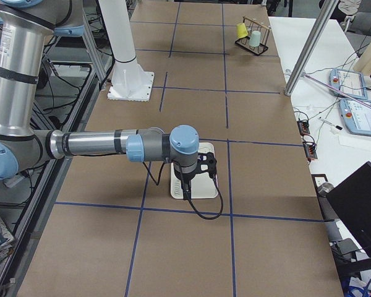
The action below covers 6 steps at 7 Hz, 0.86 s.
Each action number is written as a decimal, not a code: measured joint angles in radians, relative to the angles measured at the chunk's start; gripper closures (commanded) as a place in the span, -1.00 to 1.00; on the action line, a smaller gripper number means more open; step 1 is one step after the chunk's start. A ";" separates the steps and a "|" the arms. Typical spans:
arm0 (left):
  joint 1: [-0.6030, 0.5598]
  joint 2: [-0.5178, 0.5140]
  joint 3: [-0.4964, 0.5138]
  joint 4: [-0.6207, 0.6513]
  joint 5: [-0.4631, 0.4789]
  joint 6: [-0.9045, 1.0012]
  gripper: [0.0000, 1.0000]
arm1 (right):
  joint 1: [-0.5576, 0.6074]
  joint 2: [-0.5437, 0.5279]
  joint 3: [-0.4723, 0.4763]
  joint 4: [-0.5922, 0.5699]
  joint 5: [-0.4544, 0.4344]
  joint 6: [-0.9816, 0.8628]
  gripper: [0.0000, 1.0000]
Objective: Left arm grabs green cup and hands to right arm on tray
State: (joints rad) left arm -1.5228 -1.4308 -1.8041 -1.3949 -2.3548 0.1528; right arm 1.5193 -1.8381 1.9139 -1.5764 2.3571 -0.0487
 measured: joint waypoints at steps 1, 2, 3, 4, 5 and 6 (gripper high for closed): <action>0.000 0.002 -0.003 -0.003 0.006 -0.001 -1.00 | 0.003 -0.007 -0.001 0.000 -0.007 0.000 -1.00; 0.000 0.007 -0.009 -0.007 0.007 -0.005 -1.00 | 0.003 -0.012 -0.003 0.000 -0.007 0.001 -1.00; 0.000 0.008 -0.014 -0.007 0.005 -0.009 -1.00 | 0.004 -0.016 -0.004 0.001 -0.001 0.001 -1.00; 0.000 0.005 -0.018 -0.009 0.001 -0.010 -1.00 | 0.004 -0.020 -0.003 0.004 0.005 0.002 -1.00; 0.001 0.004 -0.018 -0.010 -0.001 -0.011 -1.00 | 0.003 -0.022 -0.003 0.006 0.009 0.002 -1.00; 0.001 0.003 -0.011 -0.012 -0.002 -0.010 -1.00 | 0.003 -0.022 -0.003 0.007 0.011 0.003 -1.00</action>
State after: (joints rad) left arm -1.5218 -1.4283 -1.8153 -1.4064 -2.3571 0.1426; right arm 1.5220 -1.8603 1.9107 -1.5697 2.3676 -0.0461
